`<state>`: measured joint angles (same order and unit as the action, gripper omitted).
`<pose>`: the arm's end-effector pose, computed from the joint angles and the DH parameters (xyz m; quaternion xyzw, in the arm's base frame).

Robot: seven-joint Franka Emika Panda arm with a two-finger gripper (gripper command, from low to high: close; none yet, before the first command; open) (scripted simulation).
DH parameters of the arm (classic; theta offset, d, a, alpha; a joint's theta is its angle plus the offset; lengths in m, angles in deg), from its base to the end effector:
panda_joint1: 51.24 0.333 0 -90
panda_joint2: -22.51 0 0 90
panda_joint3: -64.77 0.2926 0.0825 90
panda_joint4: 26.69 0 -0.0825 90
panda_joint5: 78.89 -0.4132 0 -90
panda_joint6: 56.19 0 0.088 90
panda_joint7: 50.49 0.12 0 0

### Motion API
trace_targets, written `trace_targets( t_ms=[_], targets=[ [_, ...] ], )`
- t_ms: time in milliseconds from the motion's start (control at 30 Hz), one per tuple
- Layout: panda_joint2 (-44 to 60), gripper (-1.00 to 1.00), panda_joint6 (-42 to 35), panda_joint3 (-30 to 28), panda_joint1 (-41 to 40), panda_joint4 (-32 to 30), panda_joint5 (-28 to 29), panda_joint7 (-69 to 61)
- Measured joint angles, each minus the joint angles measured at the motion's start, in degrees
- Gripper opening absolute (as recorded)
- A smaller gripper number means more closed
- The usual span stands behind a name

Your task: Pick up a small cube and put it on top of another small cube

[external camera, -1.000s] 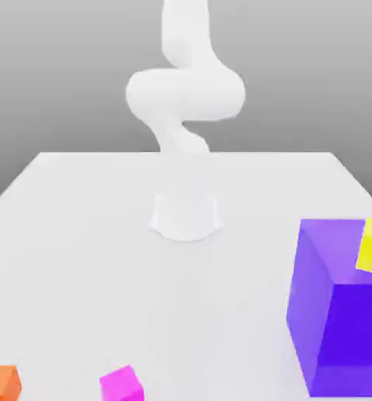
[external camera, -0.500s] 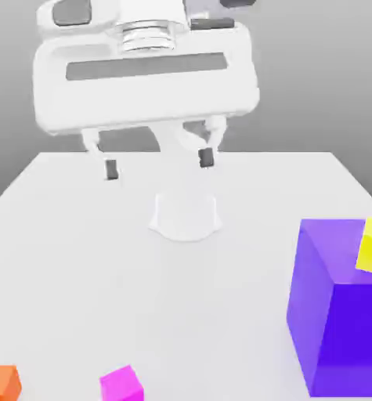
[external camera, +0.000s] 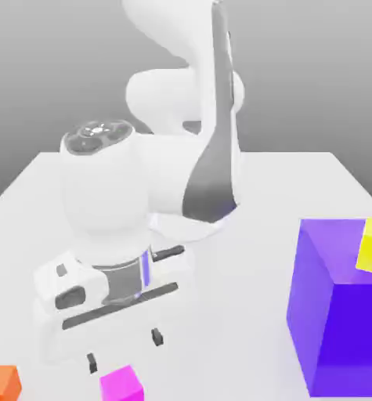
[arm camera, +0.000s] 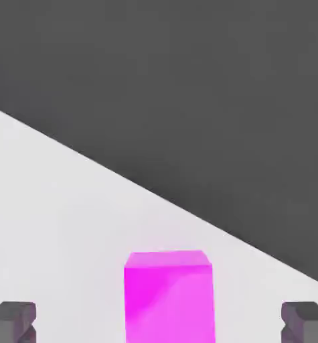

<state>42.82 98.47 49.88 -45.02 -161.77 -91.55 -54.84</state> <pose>0.5061 -0.0944 0.1231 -0.9916 0.1294 -0.0038 0.0023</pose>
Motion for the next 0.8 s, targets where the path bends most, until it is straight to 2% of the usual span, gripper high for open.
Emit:
trace_targets(
  t_ms=[100,133,367,500,533,633,800],
  targets=[
    [6.31,0.0,4.67,2.85,-2.37,1.3,-2.58,-2.32],
    [7.67,-1.0,5.7,3.57,-2.96,1.6,-3.17,-2.79],
    [7.61,-1.0,5.55,3.54,-2.95,1.58,-3.08,-2.74],
    [0.34,-1.0,0.07,0.42,-0.64,-0.11,0.76,0.12],
    [-1.15,-1.0,-0.76,0.81,-0.69,0.48,-0.07,0.23],
    [-5.77,-1.0,-4.74,5.08,0.6,3.61,-4.74,-1.73],
    [-13.61,-1.0,-14.0,11.89,6.65,5.54,-5.75,-4.52]
  ],
)
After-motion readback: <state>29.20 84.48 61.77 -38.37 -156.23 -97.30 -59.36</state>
